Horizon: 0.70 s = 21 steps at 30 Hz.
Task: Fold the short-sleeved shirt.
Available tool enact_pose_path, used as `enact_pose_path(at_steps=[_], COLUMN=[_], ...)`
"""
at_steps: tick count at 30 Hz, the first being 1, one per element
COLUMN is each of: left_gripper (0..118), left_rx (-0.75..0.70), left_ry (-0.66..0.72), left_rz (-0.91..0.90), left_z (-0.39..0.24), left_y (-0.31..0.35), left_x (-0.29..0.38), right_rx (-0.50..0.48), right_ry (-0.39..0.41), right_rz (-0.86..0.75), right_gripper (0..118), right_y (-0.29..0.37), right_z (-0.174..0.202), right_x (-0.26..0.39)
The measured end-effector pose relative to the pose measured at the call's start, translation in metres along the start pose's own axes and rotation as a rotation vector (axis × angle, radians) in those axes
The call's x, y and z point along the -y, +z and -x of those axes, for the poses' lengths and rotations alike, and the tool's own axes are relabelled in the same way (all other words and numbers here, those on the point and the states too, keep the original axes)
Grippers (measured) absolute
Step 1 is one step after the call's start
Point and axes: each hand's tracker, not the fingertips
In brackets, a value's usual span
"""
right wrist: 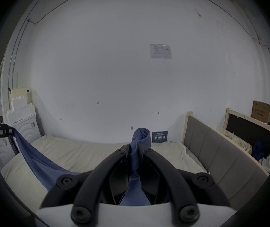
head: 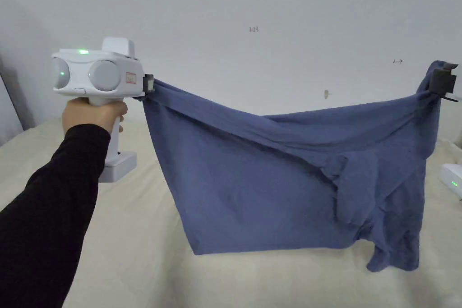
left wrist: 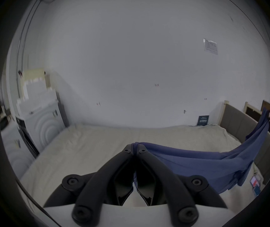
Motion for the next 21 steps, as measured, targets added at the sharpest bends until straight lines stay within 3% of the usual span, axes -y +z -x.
enact_pose_path(at_steps=[9, 21], left_gripper=[0, 0], left_rx=[-0.038, -0.012], left_ry=[-0.063, -0.073], left_rz=[-0.045, 0.188], left_z=[-0.003, -0.016], left_y=[-0.041, -0.087], left_x=[-0.008, 0.169], right_rx=[0.013, 0.034], right_ry=[-0.007, -0.039], right_rz=[-0.047, 0.207], right_gripper=[9, 9], right_y=[-0.048, -0.066], right_z=[0.006, 0.002], right_x=[0.009, 0.181])
